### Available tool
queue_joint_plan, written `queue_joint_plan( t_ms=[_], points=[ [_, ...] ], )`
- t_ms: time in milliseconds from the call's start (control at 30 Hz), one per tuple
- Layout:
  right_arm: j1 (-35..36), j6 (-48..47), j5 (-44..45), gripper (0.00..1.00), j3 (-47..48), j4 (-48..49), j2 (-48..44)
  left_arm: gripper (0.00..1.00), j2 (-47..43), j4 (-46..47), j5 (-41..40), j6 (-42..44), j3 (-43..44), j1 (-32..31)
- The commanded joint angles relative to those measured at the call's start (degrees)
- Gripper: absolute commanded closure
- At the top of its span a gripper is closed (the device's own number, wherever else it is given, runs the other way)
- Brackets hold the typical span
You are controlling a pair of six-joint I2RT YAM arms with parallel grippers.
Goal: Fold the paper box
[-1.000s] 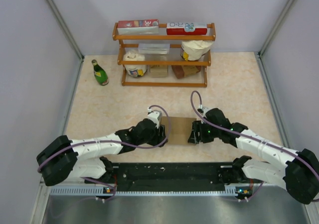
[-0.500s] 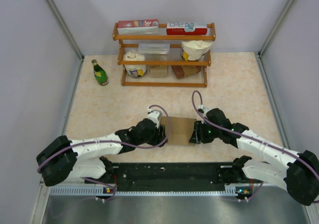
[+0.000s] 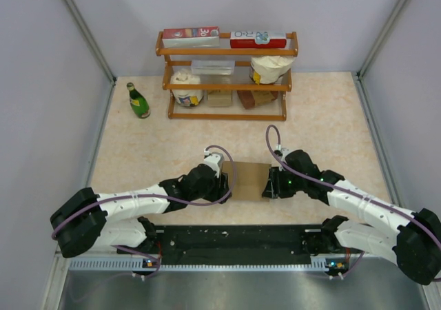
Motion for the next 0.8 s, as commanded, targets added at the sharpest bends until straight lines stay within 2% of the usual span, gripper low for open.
queue_joint_plan(
  t_ms=[0, 767],
  points=[
    [0.61, 0.25, 0.63, 0.59, 1.00, 2.71, -0.06, 0.41, -0.53, 1.88, 0.83, 0.33, 1.50, -0.31],
    [0.61, -0.02, 2.83, 0.65, -1.91, 8.60, 2.49, 0.41, 1.58, 2.59, 0.56, 1.03, 1.76, -0.31]
  ],
)
